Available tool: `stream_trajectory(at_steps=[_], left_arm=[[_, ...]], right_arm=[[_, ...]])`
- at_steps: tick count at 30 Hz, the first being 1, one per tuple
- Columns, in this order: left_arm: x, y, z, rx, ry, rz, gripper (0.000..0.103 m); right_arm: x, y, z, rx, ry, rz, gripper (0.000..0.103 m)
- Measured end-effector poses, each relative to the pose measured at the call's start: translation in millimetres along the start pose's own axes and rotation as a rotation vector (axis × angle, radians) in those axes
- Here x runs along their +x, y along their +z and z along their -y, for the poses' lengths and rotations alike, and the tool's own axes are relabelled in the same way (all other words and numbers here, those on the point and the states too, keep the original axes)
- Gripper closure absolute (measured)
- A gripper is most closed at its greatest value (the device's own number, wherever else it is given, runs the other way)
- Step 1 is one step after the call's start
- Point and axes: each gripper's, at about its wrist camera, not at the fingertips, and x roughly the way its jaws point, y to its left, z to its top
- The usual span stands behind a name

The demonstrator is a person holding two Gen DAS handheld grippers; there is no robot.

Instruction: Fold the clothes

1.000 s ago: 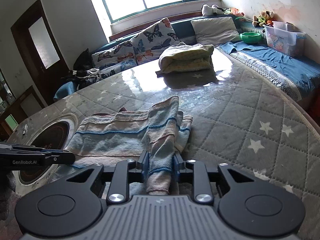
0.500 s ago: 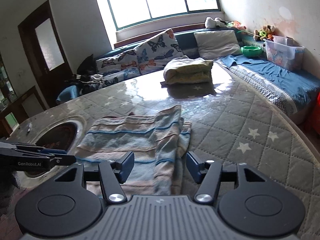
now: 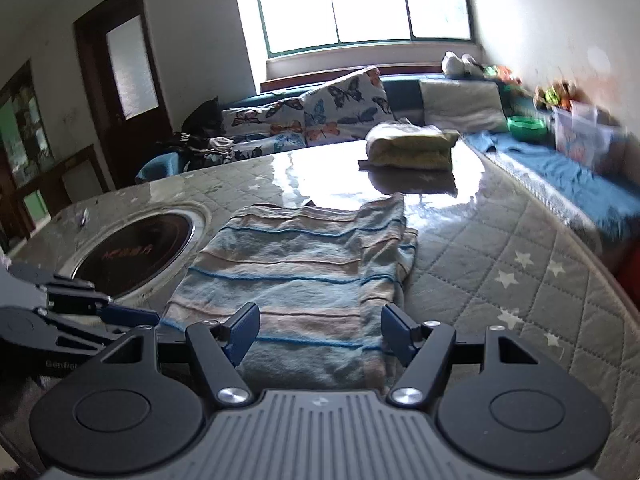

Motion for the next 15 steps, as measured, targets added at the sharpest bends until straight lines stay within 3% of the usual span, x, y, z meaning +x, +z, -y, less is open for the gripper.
stream_trajectory(at_steps=[5,15], left_arm=[[-0.9,-5.4,-5.6,-0.018,-0.004,-0.008,0.061],[-1.6,-9.1,-15.2,-0.052,-0.017,-0.024,0.060]], right_arm=[[-0.6,-8.8,-12.0,-0.045,0.036,-0.019,0.034],[-1.7,-17.8,0.3,0.036,0.061,-0.065,0.034]])
